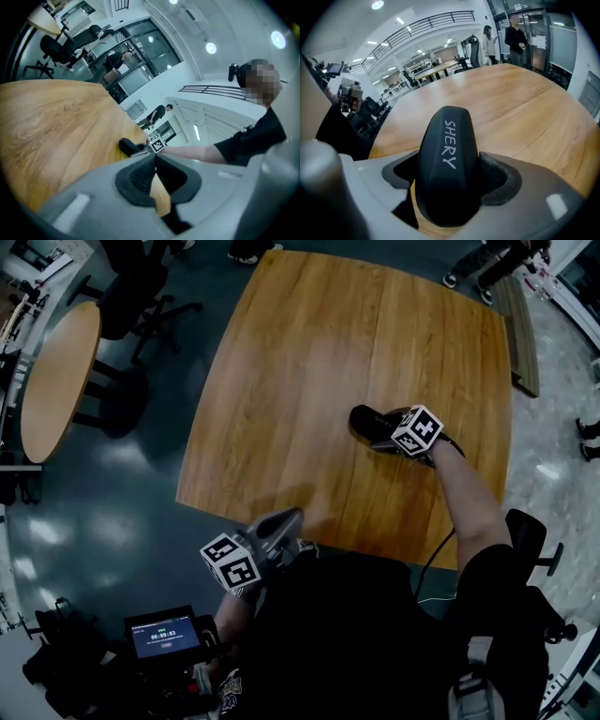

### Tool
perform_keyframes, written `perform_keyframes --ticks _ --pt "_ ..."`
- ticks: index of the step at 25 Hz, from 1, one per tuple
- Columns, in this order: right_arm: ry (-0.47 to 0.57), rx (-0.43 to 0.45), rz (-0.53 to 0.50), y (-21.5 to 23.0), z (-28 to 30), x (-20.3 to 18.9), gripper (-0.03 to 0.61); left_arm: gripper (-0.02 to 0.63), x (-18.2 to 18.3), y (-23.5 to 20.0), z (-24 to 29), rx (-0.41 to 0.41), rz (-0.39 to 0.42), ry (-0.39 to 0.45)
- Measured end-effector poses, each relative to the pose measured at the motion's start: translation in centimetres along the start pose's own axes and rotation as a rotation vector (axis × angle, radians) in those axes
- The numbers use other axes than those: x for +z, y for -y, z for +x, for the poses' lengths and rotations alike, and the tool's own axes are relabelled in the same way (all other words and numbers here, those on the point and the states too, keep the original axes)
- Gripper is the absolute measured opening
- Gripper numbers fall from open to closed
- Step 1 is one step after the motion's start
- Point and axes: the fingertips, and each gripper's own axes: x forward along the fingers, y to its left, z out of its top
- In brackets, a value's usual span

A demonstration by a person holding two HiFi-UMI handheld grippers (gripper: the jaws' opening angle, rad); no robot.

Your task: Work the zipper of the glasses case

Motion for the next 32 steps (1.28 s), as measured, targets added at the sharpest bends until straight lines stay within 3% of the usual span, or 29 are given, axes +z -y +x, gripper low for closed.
perform_keyframes --ticks 1,5,8,9,11,13,16,19,22,24,28,32 --pt "-0.005 -0.003 -0.033 -0.2 0.2 -0.1 0.357 0.003 -0.1 0.0 0.3 0.001 -0.008 0.004" --pt "0.037 -0.09 -0.231 -1.2 -0.5 1.5 0.353 0.003 -0.3 -0.3 1.8 -0.013 -0.015 -0.012" --pt "0.046 -0.189 -0.551 -3.8 -3.0 4.0 0.348 0.003 0.9 -0.9 2.7 -0.012 0.039 -0.048" --pt "0.041 -0.217 -0.673 -5.1 -3.9 4.9 0.348 0.02 1.4 -1.4 3.0 -0.017 0.068 -0.063" --pt "0.041 -0.257 -0.877 -8.0 -5.8 6.4 0.348 0.13 2.6 -2.4 3.7 -0.028 0.126 -0.103" --pt "0.057 -0.288 -1.013 -10.7 -7.4 7.7 0.348 0.157 3.9 -2.8 4.7 -0.035 0.187 -0.147" --pt "0.049 -0.361 -1.167 -13.6 -9.6 9.0 0.348 0.264 5.2 -2.1 7.0 -0.083 0.285 -0.25" --pt "0.015 -0.418 -1.284 -16.0 -10.7 9.4 0.348 0.335 4.3 0.3 9.3 -0.198 0.383 -0.433" --pt "-0.026 -0.449 -1.38 -18.4 -11.5 9.6 0.348 0.354 1.9 2.9 10.7 -0.299 0.484 -0.611" --pt "-0.019 -0.468 -1.413 -20.5 -12.2 10.3 0.348 0.36 0.5 4.6 11.1 -0.363 0.501 -0.689" --pt "-0.018 -0.462 -1.43 -22.7 -12.5 10.3 0.35 0.348 -1.2 6.6 11.7 -0.476 0.437 -0.767" --pt "-0.015 -0.459 -1.395 -23.0 -12.7 9.6 0.351 0.315 -1.7 7.0 11.6 -0.498 0.394 -0.756"
